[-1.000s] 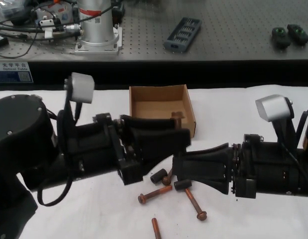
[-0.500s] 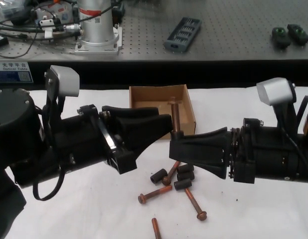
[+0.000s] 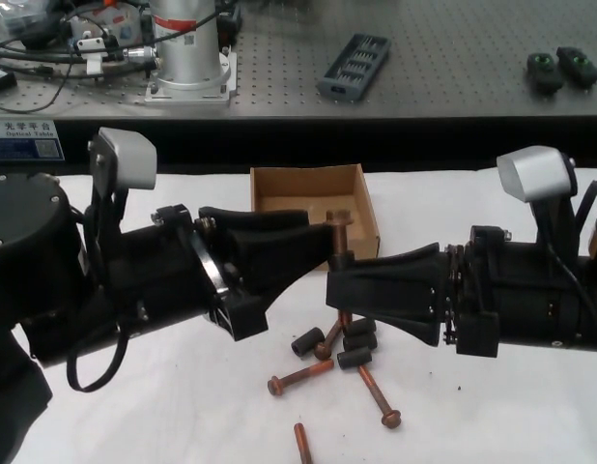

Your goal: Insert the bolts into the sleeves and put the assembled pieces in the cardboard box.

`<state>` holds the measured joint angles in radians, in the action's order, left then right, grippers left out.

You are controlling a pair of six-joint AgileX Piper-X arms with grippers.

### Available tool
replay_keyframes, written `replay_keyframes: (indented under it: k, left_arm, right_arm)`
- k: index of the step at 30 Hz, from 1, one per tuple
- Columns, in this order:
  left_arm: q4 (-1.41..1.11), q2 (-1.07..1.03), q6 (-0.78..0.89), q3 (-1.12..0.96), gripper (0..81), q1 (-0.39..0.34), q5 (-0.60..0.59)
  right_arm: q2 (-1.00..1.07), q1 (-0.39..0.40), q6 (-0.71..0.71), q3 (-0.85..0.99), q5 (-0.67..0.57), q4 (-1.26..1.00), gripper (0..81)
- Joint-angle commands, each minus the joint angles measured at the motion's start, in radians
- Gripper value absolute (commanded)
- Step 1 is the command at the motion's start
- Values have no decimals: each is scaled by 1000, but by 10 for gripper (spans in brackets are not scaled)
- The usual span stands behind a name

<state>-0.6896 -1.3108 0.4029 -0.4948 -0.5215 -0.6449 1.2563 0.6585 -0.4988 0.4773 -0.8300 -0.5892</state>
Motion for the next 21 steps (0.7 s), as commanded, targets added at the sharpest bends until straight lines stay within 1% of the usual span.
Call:
replay_keyframes:
  k: [1,5,8,11,13,16,21]
  left_arm:
    - [40,11,-14,-5,302,-1,37]
    - [192,11,-40,-5,302,-1,89]
    - [288,11,-40,-5,302,-1,88]
    - [309,11,-40,-5,302,-1,79]
    - [302,14,-37,-5,302,-1,80]
    - [301,36,-37,-5,302,-1,80]
    - [308,119,-37,-5,302,-1,82]
  right_arm:
    - [-3,-6,13,18,-20,-32,16]
    - [-12,-7,7,39,-17,-57,16]
    - [-12,-20,81,69,16,3,16]
    - [10,-51,141,116,21,110,16]
    - [46,-78,163,154,9,154,16]
    - [123,-114,163,212,10,159,16]
    - [308,-159,117,369,20,220,16]
